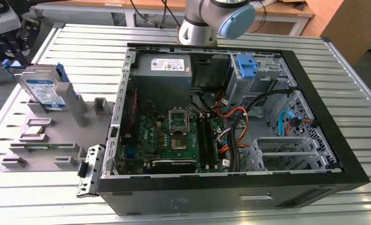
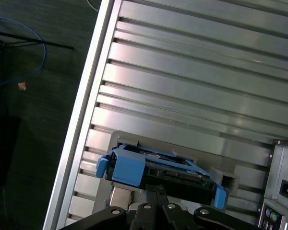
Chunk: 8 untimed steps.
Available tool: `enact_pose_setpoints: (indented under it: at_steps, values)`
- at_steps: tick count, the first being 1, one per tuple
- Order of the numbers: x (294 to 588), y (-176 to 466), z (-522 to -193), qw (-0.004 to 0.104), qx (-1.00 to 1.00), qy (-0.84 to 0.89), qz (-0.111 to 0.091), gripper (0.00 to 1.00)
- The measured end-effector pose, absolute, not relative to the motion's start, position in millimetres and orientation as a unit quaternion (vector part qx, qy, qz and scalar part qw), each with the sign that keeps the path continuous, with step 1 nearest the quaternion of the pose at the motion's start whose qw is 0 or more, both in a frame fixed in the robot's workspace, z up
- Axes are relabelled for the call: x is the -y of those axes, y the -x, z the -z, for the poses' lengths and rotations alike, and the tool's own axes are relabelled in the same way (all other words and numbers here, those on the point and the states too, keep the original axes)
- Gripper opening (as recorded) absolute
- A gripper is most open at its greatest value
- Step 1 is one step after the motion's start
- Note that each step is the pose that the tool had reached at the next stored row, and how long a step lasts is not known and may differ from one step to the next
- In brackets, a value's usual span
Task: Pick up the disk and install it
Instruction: 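Pick up the disk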
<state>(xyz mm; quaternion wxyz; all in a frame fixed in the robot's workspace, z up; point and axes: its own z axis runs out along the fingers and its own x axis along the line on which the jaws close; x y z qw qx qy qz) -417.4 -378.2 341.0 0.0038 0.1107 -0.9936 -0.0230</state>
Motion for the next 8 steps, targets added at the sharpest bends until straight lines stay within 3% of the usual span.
enact_pose_setpoints:
  at_steps: [8]
  values:
    - [378.2, 417.4, -340.9, 0.004, 0.991, -0.135, 0.023, 0.10]
